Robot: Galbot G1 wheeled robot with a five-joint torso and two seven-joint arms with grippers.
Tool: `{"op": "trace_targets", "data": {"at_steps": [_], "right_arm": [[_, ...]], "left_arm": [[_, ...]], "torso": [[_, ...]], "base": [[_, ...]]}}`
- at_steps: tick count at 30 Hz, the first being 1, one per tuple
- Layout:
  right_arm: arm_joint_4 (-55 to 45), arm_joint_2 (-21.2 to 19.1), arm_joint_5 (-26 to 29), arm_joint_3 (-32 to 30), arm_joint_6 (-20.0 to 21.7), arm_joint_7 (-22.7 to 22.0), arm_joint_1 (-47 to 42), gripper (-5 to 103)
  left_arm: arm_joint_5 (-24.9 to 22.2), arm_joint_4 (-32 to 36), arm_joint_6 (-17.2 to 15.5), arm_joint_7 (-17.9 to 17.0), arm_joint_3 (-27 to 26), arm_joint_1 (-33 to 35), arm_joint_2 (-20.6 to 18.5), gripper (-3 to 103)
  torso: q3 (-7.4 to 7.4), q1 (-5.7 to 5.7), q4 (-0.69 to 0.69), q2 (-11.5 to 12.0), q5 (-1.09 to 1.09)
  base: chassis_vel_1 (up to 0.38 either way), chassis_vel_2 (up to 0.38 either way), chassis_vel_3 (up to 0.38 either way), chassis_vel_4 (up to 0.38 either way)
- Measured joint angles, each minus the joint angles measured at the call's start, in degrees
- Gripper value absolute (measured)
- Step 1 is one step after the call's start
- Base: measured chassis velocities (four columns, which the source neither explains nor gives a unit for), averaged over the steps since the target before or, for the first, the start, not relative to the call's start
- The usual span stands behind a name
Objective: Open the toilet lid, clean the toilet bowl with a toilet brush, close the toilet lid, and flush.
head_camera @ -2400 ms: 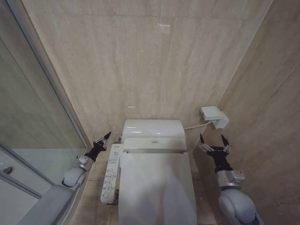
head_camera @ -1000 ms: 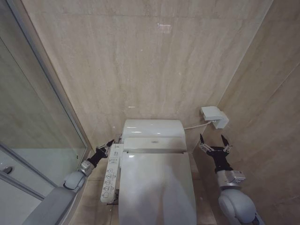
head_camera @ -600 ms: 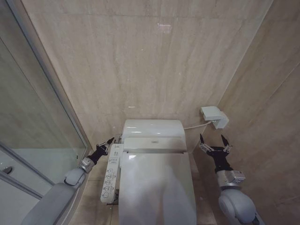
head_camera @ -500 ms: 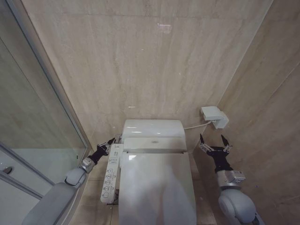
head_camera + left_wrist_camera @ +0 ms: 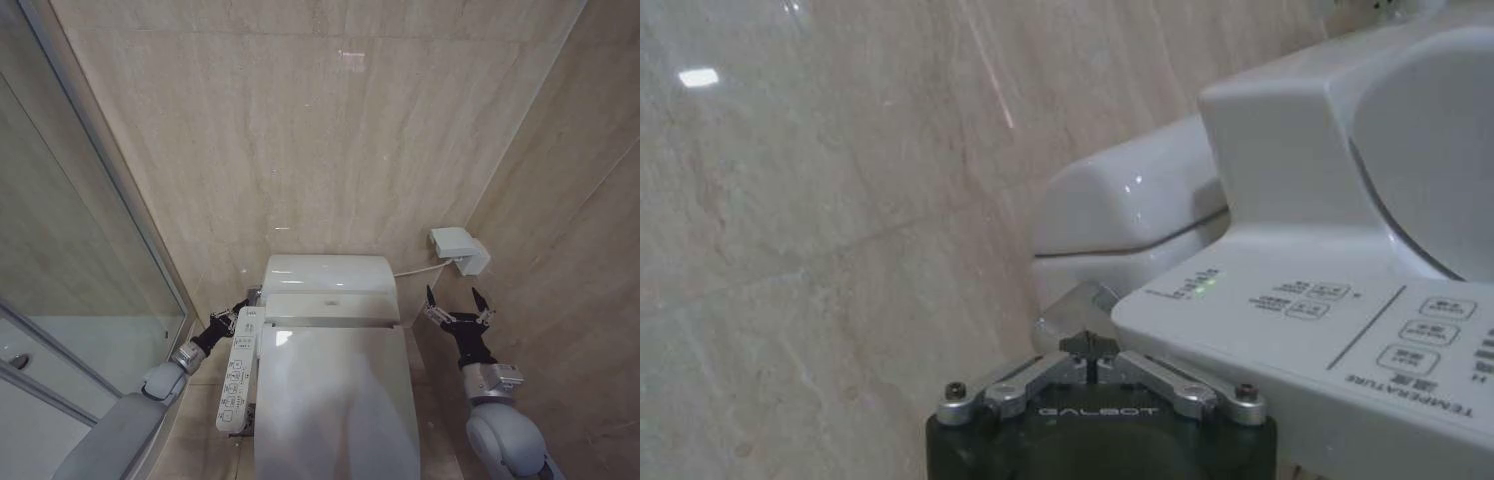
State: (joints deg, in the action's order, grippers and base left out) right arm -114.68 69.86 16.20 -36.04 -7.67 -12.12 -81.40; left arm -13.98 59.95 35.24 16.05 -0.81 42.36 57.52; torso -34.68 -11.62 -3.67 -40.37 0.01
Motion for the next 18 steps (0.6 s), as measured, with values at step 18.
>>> {"op": "trace_targets", "data": {"at_steps": [18], "right_arm": [[0.0,0.0,0.0,0.0,0.0,0.0,0.0,100]], "left_arm": [[-0.2,-4.4,0.5,0.4,1.9,-4.3,1.4,0]], "torso": [[0.0,0.0,0.02,0.0,-0.01]], "base": [[0.0,0.0,0.0,0.0]]}}
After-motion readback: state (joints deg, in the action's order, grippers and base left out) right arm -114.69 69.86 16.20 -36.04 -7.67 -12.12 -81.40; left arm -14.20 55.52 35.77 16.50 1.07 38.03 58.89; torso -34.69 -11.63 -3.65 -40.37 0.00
